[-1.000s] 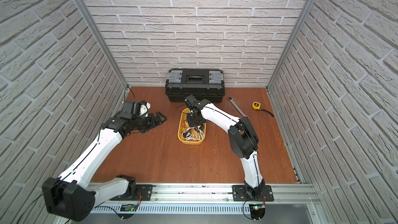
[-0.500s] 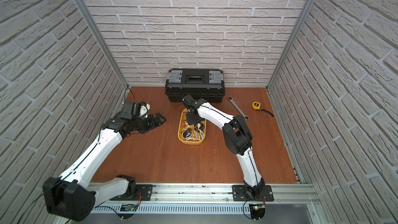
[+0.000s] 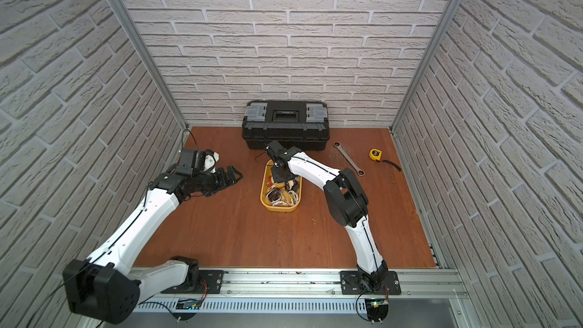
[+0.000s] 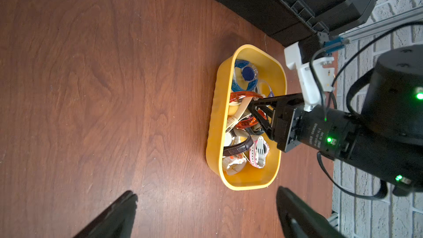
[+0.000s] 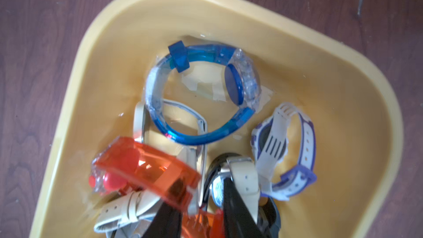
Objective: Put the watch into the storage box
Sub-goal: Place the watch in the storage box, then reset both arms
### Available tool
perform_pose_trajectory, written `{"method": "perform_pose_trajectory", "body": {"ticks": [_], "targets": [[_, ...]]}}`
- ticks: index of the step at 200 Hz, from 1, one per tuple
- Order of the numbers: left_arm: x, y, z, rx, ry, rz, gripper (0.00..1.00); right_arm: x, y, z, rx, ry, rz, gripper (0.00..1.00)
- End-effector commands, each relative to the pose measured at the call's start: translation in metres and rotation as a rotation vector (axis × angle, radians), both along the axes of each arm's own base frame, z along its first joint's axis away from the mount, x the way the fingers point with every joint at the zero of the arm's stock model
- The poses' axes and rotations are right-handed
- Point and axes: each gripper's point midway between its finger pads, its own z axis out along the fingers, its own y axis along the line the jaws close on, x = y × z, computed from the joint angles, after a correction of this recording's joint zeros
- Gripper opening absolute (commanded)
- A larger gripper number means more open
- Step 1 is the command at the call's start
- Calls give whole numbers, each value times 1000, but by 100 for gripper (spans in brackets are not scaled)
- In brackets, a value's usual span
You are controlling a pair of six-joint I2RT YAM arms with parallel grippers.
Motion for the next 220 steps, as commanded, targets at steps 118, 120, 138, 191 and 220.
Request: {"method": "perform_pose_trajectory", "body": {"ticks": [118, 120, 138, 191, 220], "targets": [[14, 58, 17, 178, -207, 156, 98, -36, -89, 182, 213, -469, -24, 94], [14, 60, 17, 185, -213, 163, 98, -39, -94, 184, 202, -486, -30, 98], [16, 82, 13, 277, -265, 233, 98, -58, -139, 188, 123, -613, -87, 99], [35, 157, -6, 542, -356, 512, 98, -102, -255, 153, 31, -852, -424, 99], [48, 174, -11, 662, -549, 572, 98, -112, -293, 127, -80, -967, -498, 99]]}}
